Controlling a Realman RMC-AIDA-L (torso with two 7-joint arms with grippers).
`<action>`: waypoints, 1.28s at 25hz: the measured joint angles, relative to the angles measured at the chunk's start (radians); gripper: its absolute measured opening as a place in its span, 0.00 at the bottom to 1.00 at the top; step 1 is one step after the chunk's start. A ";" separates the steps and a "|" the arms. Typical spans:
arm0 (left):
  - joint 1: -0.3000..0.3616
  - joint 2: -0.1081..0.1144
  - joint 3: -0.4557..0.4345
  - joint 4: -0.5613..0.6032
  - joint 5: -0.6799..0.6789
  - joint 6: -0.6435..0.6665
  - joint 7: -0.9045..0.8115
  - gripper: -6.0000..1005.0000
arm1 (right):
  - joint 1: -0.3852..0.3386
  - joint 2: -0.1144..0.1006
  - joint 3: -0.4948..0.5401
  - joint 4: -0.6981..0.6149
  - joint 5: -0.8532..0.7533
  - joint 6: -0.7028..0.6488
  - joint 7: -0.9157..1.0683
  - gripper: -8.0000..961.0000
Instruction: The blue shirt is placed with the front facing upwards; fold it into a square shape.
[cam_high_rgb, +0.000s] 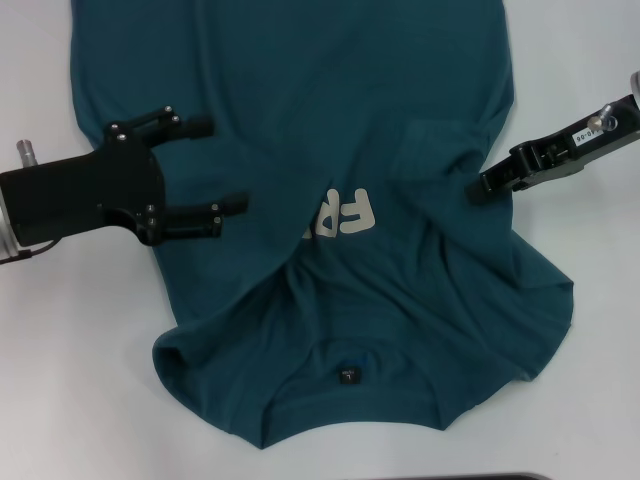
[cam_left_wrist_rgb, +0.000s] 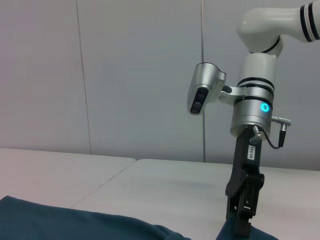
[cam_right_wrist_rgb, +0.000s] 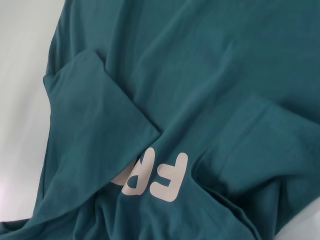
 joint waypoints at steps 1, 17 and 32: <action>0.001 0.000 0.000 0.000 -0.001 0.000 0.000 0.90 | 0.000 0.000 0.000 0.000 0.000 0.000 -0.003 0.54; 0.001 -0.002 0.000 -0.002 -0.011 0.008 0.002 0.90 | 0.022 0.001 0.002 -0.010 0.005 -0.022 -0.025 0.04; 0.004 -0.001 0.000 -0.002 -0.024 0.010 0.000 0.90 | 0.115 0.079 -0.146 0.002 -0.002 -0.053 -0.005 0.04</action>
